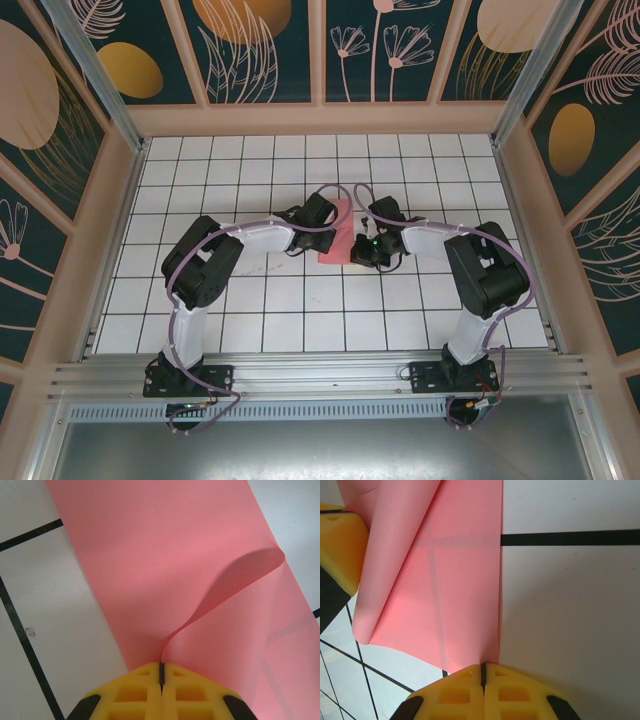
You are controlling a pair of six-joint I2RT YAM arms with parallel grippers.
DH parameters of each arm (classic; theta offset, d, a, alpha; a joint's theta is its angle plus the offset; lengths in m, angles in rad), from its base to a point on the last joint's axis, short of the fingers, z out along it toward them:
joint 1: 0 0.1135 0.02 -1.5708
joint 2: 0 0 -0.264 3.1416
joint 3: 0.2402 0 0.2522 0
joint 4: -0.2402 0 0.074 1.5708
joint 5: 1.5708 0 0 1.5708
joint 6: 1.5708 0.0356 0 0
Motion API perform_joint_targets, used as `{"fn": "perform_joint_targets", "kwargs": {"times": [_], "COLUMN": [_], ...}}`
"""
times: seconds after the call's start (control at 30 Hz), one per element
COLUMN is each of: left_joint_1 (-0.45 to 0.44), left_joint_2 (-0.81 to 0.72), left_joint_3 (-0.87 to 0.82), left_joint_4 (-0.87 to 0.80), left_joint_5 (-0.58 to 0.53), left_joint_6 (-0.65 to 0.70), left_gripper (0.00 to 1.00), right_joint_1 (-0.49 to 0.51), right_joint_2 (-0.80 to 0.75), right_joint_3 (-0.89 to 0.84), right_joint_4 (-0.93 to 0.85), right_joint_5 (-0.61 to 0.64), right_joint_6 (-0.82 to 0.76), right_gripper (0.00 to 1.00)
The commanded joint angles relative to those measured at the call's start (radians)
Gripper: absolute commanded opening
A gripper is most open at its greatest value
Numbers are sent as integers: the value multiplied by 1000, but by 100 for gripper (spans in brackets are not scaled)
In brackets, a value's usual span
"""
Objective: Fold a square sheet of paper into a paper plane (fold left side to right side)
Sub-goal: Fold the triangle a second time at the center of the table.
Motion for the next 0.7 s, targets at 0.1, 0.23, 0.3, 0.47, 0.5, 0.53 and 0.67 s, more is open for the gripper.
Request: {"fn": "perform_joint_targets", "kwargs": {"times": [0.1,0.23,0.3,0.47,0.5,0.53,0.67], "left_joint_1": [7,8,7,7,7,7,8], "left_joint_2": [52,56,55,54,54,54,54], "left_joint_3": [1,-25,-29,-36,-34,-34,-34], "left_joint_4": [-11,0,-9,-10,-11,-11,-11], "left_joint_5": [55,72,63,60,61,60,54], "left_joint_6": [13,2,1,0,-1,-1,0], "left_gripper": [1,1,1,1,1,1,1], "right_joint_1": [3,-21,-41,-109,-119,-124,-123], "right_joint_2": [33,-16,-53,-118,-122,-120,-86], "right_joint_3": [-16,-36,-49,-77,-78,-77,-45], "right_joint_4": [-5,62,99,186,203,216,245], "right_joint_5": [27,-31,-61,-150,-161,-166,-189], "right_joint_6": [-19,-2,11,50,58,65,84], "right_gripper": [0,0,0,0,0,0,0]}}
